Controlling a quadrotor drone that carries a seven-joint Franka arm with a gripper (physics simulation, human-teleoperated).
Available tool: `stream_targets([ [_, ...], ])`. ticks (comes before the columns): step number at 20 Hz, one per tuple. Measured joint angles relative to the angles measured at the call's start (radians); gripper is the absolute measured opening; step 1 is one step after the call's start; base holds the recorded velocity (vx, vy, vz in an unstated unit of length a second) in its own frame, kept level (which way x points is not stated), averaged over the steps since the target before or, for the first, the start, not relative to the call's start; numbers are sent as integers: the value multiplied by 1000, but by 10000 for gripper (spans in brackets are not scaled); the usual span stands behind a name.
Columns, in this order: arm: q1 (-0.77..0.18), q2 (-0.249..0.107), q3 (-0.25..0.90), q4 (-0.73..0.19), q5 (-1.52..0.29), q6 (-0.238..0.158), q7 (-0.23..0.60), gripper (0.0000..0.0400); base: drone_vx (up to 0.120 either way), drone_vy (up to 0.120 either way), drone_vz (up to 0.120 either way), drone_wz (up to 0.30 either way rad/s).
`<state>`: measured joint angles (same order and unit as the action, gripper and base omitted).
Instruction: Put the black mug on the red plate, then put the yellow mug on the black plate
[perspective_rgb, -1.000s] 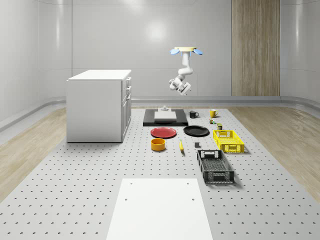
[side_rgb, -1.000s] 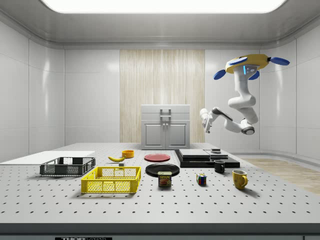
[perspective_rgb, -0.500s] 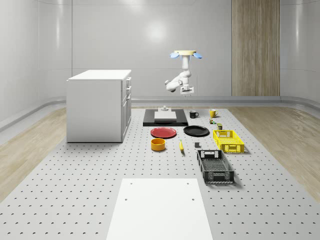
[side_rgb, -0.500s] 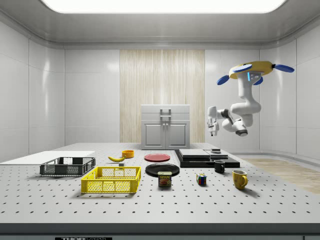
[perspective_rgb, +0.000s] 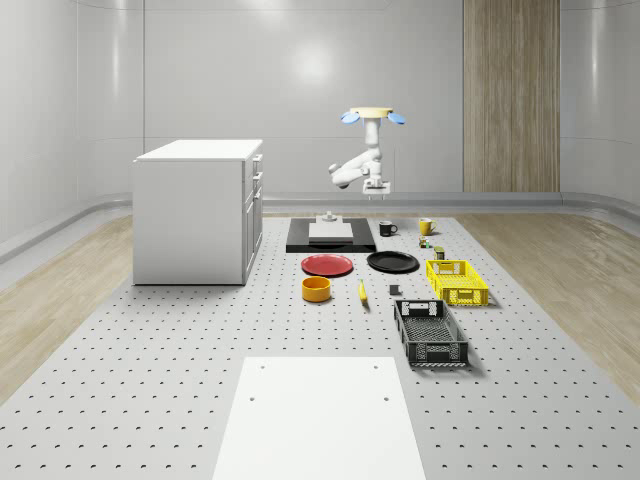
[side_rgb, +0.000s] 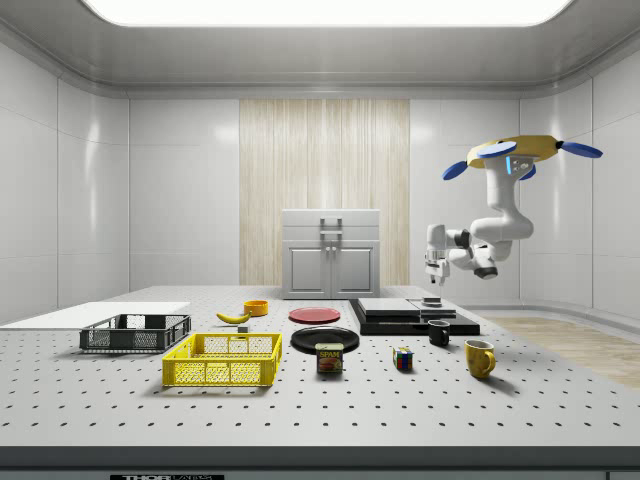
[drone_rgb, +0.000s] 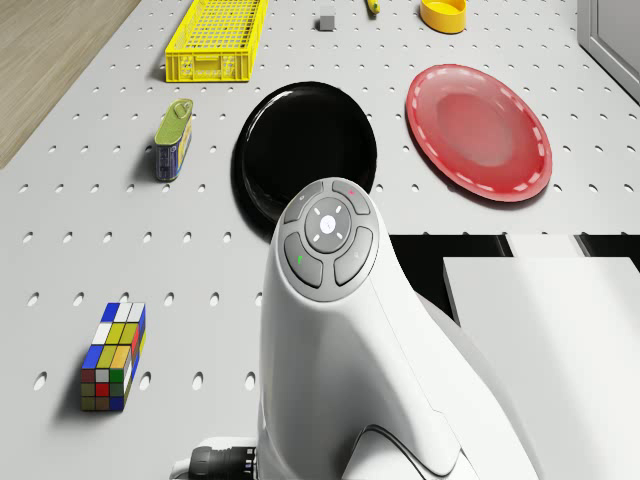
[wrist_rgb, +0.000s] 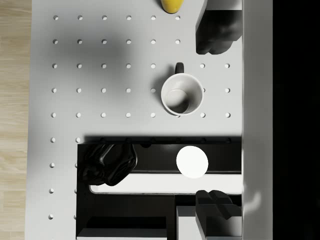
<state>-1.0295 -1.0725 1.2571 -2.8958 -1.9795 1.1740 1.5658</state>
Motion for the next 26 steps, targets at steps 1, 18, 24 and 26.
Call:
stream_targets([
  [1, -5, -6, 3, 0, 2, 3, 4, 400, 0, 120, -120, 0],
  [18, -48, -96, 38, 6, 45, 75, 42, 400, 24, 16, -120, 0],
  [24, -53, -132, 21, 11, 37, 115, 46, 400, 0, 0, -27, 0],
  [26, -51, -148, -1, 15, 19, 137, 43, 400, 0, 0, 0, 0],
])
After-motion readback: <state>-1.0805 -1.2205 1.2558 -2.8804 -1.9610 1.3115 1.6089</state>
